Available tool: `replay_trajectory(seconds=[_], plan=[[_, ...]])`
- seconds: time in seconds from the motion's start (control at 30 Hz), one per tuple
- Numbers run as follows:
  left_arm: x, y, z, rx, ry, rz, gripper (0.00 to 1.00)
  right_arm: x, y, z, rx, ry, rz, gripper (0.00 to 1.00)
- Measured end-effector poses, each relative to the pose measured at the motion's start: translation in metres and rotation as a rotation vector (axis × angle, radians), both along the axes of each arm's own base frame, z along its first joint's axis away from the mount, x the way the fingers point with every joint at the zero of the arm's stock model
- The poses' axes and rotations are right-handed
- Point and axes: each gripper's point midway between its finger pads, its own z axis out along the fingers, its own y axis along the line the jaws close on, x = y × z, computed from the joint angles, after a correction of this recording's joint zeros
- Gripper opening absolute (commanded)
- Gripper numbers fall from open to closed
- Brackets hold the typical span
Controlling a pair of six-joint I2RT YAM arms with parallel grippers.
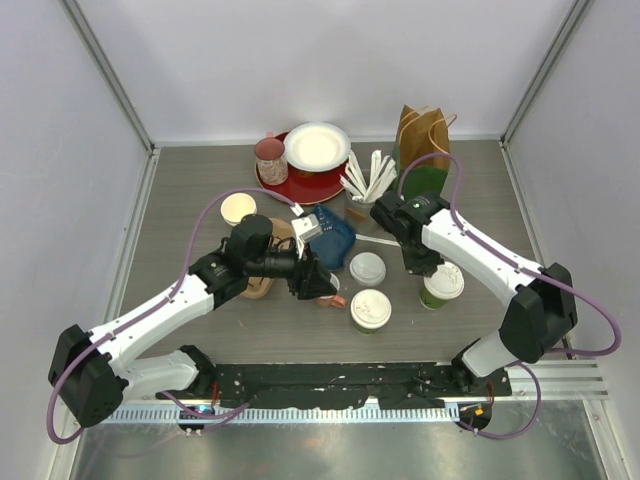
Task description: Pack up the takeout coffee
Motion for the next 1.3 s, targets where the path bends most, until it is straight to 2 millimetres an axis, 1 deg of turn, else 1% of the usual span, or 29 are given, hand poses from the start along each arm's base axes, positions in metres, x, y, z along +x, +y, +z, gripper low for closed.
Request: replay_trajectory(seconds=[0.27, 0.47, 0.6, 0.93, 1.13, 1.3], plan=[[0.001, 0.001, 0.000, 0.001, 0.001, 0.004, 0.53, 0.003, -0.002, -0.001, -0.037, -0.005, 0.009, 0.01], [0.001, 0.001, 0.000, 0.002, 0.001, 0.004, 0.53, 0.006, 0.008, 0.004, -0.030, -0.031, 0.037, 0.01], [0.001, 0.001, 0.000, 0.002, 0.000, 0.004, 0.53, 0.006, 0.009, 0.004, -0.032, -0.034, 0.041, 0.01], [0.003, 0.002, -0.002, 0.006, 0.001, 0.009, 0.53, 0.012, 0.001, 0.007, -0.077, -0.075, 0.026, 0.01], [0.004, 0.003, -0.004, 0.012, 0.006, 0.013, 0.53, 0.002, -0.007, -0.005, -0.113, -0.037, 0.024, 0.01], [0.005, 0.003, -0.007, 0.018, 0.012, 0.013, 0.53, 0.001, -0.007, -0.005, -0.114, -0.033, 0.024, 0.01]])
